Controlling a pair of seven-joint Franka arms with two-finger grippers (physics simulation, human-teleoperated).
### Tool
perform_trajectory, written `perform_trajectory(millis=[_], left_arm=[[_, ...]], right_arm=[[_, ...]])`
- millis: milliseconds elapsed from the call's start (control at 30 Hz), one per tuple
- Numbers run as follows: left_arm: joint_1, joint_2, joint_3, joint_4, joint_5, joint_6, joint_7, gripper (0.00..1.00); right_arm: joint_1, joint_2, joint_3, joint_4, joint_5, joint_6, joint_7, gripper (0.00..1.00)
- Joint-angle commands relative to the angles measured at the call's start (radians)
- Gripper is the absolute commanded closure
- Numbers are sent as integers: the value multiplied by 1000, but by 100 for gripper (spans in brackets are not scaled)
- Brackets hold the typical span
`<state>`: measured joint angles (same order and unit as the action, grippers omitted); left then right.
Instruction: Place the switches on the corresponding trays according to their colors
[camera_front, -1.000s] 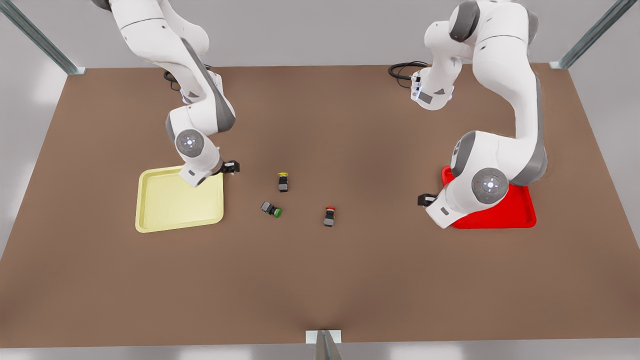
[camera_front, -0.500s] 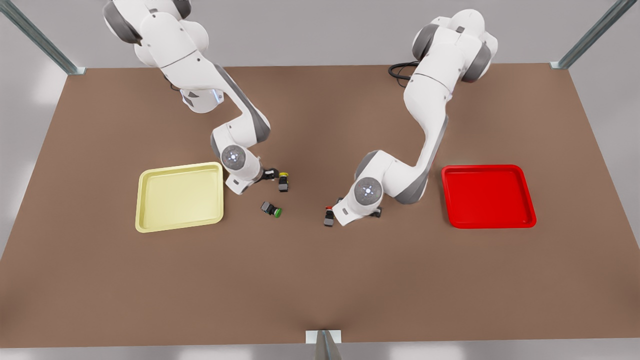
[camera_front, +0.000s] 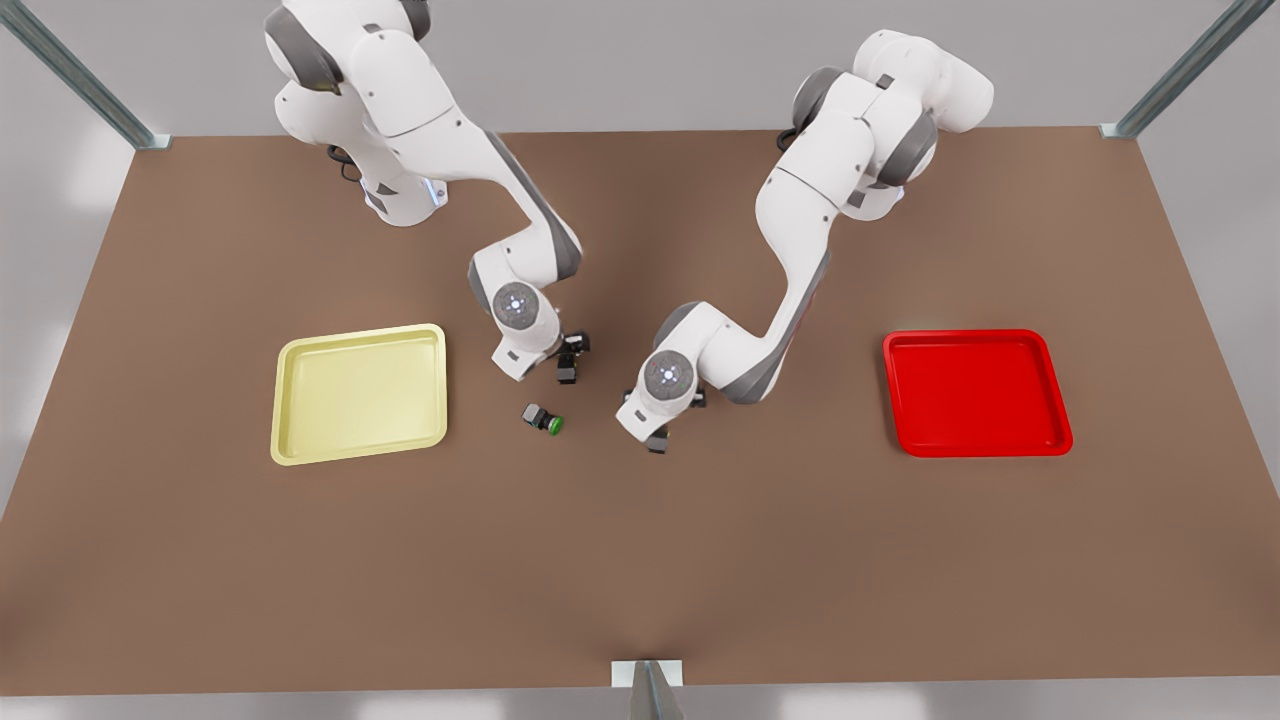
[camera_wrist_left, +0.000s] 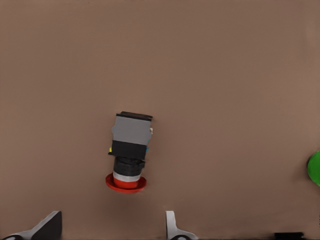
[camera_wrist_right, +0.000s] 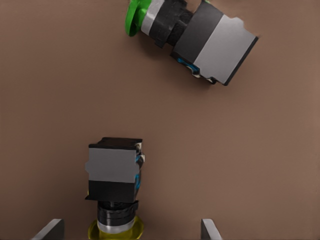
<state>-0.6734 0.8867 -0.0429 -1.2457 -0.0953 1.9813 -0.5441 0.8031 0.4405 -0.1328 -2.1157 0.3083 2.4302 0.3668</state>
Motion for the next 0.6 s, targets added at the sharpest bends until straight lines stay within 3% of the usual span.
perform_trajectory(millis=[0,167,233,333,400,567], left_arm=[[2,5,2,8,-12,1,36,0],[-51,49,-2,51,-70,36,125,0],[-78,81,0,95,-104,70,-2,0],[-63,58,8,65,-92,56,85,0],[-31,9,8,-14,-38,53,102,0],[-15,6,9,-40,104,-4,136,0]], right_arm=[[-1,4,-1,8,0,1,0,0],[7,43,-13,65,48,-2,40,0],[68,76,-71,89,66,0,38,0],[70,84,-71,105,66,0,38,0],[70,89,-71,108,66,0,38,0],[67,90,-73,108,66,1,37,0]])
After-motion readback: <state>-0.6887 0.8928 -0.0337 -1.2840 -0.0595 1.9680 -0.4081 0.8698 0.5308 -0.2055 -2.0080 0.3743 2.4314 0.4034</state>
